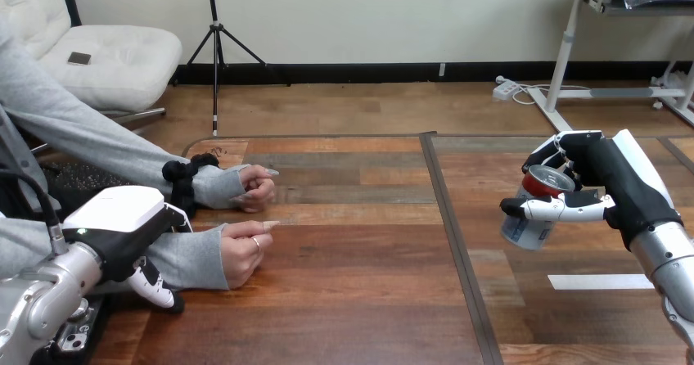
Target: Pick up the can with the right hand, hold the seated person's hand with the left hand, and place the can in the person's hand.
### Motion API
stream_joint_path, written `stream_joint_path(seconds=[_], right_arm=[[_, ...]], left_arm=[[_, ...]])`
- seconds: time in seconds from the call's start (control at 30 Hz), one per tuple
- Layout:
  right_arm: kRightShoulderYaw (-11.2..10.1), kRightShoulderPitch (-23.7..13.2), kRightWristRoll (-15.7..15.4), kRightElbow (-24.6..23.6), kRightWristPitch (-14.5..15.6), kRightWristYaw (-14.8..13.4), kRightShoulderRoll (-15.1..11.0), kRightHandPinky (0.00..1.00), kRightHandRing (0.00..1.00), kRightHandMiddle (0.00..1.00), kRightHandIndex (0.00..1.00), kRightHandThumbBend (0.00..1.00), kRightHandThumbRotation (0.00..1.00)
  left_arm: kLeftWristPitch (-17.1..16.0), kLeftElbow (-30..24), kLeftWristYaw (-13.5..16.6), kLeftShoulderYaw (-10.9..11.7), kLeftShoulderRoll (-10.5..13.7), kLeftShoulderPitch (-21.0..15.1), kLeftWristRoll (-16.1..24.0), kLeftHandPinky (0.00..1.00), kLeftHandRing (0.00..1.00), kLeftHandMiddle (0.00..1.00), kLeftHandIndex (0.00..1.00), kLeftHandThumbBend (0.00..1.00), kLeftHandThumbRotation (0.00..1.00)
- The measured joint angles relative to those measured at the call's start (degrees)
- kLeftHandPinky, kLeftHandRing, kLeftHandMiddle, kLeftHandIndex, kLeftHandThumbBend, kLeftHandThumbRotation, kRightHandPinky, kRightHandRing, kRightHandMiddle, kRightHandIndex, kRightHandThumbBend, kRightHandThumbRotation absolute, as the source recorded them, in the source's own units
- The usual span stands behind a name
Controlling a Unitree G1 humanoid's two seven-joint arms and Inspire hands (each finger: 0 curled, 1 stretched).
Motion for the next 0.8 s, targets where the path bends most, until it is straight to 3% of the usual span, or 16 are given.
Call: stream_joint_path(seconds=[0.13,0.47,0.8], right_arm=[[0.0,0.0,0.0,0.0,0.0,0.0,0.0,0.22,0.26,0.35,0.43,0.81,0.0],[-0.1,0.0,0.1,0.0,0.0,0.0,0.0,0.21,0.26,0.35,0.43,0.81,0.0],[-0.2,0.0,0.1,0.0,0.0,0.0,0.0,0.21,0.25,0.34,0.43,0.8,0.0]], left_arm=[[-0.1,0.0,0.8,-0.2,0.0,-0.2,0.9,0.34,0.41,0.49,0.53,0.85,0.0],[-1.5,1.3,5.0,-1.0,0.0,-0.2,1.9,0.27,0.34,0.42,0.49,0.82,0.0],[-2.9,2.4,7.6,-1.3,0.0,-0.2,1.9,0.25,0.32,0.4,0.48,0.83,0.0]])
